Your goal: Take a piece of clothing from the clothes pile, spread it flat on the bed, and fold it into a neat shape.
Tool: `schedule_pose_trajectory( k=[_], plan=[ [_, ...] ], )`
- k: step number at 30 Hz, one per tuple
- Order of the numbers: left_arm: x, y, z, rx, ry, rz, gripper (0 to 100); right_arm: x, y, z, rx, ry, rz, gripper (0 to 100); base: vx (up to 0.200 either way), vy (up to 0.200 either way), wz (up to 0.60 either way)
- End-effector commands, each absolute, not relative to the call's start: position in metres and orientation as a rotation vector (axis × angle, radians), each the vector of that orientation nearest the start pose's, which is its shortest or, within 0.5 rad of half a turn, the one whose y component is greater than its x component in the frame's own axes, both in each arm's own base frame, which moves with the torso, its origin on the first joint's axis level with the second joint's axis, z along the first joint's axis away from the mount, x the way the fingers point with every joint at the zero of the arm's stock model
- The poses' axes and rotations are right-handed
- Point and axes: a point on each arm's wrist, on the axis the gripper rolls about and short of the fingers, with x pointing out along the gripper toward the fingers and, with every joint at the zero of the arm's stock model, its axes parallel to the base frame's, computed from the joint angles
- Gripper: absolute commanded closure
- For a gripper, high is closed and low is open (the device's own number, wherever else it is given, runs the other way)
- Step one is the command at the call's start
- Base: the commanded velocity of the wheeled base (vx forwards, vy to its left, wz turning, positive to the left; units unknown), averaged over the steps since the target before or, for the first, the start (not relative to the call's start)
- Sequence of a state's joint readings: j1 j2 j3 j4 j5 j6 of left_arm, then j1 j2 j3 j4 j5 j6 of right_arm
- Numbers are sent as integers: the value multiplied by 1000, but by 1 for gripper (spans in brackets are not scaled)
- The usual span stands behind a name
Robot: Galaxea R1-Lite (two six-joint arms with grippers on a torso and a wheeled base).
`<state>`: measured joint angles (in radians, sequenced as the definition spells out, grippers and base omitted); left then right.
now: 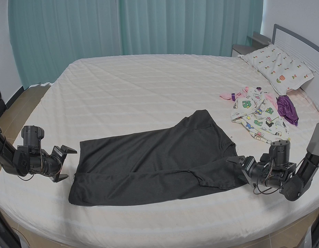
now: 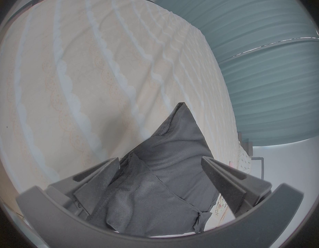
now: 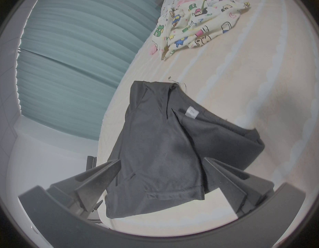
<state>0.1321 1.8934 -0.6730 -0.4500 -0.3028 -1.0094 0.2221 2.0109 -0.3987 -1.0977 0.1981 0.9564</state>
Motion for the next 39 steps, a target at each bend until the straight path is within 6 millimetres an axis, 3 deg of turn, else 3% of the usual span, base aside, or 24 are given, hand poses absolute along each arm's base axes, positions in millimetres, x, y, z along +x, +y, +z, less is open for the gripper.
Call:
schedule_pose_trajectory(
  k=[1, 21, 22, 30, 39],
  plan=[
    [295, 33, 78, -1125, 773, 234, 0, 276, 71, 30, 900, 721, 115, 0, 0, 0, 0],
    [294, 33, 77, -1123, 777, 236, 0, 266, 79, 26, 888, 766, 136, 0, 0, 0, 0],
    [294, 33, 77, -1123, 777, 236, 0, 266, 80, 26, 887, 769, 139, 100, 0, 0, 0],
    [294, 33, 77, -1121, 777, 235, 0, 258, 78, 24, 879, 785, 120, 100, 0, 0, 0],
    [295, 33, 74, -1122, 785, 241, 0, 249, 71, 38, 888, 753, 129, 100, 0, 0, 0]
  ],
)
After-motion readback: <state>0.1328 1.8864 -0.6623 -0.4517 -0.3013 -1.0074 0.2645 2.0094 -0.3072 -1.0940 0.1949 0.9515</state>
